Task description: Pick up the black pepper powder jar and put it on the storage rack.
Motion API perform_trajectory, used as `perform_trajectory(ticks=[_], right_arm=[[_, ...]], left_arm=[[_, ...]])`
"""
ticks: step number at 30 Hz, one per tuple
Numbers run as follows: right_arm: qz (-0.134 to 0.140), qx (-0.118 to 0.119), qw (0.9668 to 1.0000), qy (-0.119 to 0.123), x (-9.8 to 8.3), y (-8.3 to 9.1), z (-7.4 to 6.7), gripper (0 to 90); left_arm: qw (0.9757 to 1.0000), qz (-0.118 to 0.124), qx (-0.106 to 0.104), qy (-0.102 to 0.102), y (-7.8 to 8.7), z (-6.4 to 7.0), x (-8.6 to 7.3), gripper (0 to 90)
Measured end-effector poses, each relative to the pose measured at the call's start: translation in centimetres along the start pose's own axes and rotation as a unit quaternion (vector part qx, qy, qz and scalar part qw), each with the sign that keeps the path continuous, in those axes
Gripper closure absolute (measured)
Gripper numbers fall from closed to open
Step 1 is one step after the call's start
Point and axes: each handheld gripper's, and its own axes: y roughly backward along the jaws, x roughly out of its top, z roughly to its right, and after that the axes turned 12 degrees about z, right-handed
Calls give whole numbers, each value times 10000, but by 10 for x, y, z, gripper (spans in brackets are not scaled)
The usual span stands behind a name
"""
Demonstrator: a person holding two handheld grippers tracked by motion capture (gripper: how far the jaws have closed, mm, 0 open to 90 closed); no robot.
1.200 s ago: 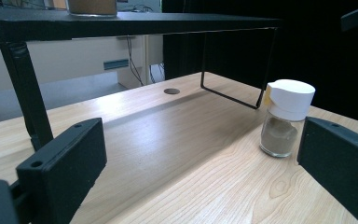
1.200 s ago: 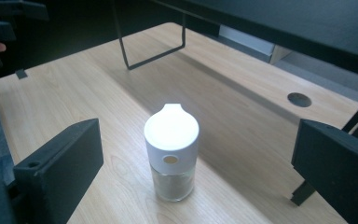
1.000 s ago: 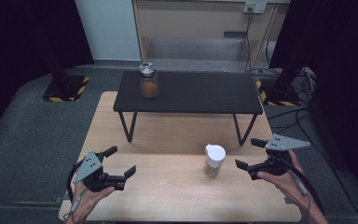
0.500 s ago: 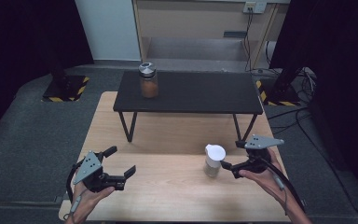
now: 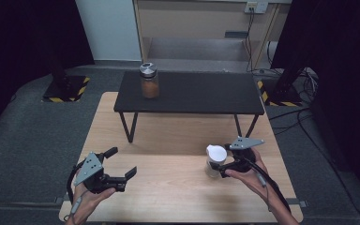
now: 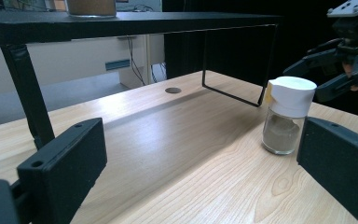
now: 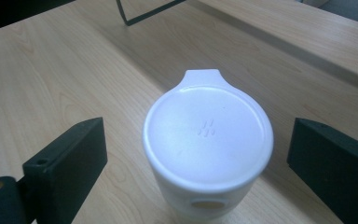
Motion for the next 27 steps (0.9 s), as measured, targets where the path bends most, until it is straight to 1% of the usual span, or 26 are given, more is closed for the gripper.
perform_trajectory(ticks=[5,9,12,15,23,27], right_arm=[[-95,-59,9999,35,-4,-12,-4,94],[-107,-93,9999,94,-6,-15,-6,185],[-64,-160,9997,190,-9,-14,-7,306],[-37,-135,9997,204,-10,-12,-5,309],[-86,-129,9996,253,-7,-13,-6,310],[-105,-61,9995,278,-4,-13,-2,311]], left_arm=[[10000,3,6,1,1,0,0,2],[10000,9,13,8,1,0,0,2],[10000,-5,6,-4,1,0,0,2],[10000,-12,3,-13,1,0,0,3],[10000,-21,0,-16,0,0,0,3],[10000,-20,-1,-18,0,0,0,3]])
